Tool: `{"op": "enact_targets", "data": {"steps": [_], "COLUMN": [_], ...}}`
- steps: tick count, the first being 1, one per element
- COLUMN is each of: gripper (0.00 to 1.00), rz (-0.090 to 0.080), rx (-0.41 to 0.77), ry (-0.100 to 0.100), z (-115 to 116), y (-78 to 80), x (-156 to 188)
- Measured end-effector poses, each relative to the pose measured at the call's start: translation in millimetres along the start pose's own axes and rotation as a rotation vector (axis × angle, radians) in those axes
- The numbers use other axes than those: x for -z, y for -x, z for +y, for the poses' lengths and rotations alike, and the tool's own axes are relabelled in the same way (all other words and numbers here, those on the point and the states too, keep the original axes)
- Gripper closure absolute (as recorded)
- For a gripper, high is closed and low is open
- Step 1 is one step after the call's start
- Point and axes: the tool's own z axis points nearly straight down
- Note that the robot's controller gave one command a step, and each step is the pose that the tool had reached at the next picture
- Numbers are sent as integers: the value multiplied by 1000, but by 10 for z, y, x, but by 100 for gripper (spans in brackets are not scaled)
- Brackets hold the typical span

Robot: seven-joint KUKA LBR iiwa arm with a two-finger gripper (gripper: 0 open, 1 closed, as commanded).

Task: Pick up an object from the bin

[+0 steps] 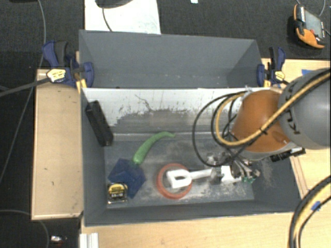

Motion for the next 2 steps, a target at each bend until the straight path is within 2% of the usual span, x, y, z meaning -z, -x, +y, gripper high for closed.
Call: {"op": "enact_targets", "data": {"steps": [2], "gripper": [100], "rz": [-9], "rx": [2], "ry": [0], "z": [-1], "y": [29], "x": [552]}}
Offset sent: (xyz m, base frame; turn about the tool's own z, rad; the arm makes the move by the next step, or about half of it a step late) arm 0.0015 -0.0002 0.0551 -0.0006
